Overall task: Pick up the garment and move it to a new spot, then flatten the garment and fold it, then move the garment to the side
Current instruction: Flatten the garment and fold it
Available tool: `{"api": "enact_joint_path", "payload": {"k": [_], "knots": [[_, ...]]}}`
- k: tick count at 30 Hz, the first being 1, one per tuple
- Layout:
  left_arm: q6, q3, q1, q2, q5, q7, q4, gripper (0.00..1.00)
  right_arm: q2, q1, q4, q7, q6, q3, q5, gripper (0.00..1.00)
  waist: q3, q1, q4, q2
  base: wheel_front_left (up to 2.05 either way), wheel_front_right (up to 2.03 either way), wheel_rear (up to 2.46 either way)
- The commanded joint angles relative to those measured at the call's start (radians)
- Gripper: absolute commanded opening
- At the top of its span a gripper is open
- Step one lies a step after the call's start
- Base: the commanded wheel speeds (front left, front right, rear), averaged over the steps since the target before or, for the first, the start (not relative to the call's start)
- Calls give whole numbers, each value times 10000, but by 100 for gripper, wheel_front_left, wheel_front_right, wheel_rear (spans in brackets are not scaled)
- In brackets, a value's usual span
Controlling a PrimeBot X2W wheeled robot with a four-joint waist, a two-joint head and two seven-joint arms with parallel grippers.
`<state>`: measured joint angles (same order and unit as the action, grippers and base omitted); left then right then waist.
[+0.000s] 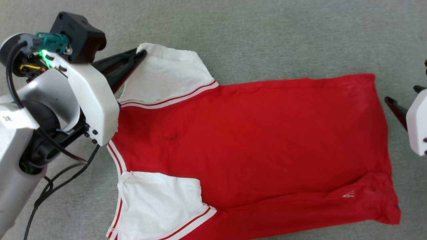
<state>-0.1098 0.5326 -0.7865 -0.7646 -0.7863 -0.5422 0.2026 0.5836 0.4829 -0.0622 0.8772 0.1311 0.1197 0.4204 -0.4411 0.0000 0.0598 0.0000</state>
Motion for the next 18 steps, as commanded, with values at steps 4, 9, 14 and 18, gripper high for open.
{"api": "enact_joint_path", "payload": {"k": [4,9,14,18], "knots": [[201,-21,181,66,5,55,709,0,90,871,450,891,-8,271,-154,100,-467,0,-458,0,0,0,0],[246,86,176,156,112,91,1298,0,168,1454,1007,1423,-8,649,-390,100,-799,0,-851,0,0,0,0],[250,202,197,323,127,187,1542,0,233,1423,1584,1691,-6,1250,-521,100,-968,0,-1141,0,0,0,0],[190,314,260,334,127,244,1537,0,166,1233,2008,1783,-3,1652,-324,100,-1012,0,-1280,0,0,0,0]]}}
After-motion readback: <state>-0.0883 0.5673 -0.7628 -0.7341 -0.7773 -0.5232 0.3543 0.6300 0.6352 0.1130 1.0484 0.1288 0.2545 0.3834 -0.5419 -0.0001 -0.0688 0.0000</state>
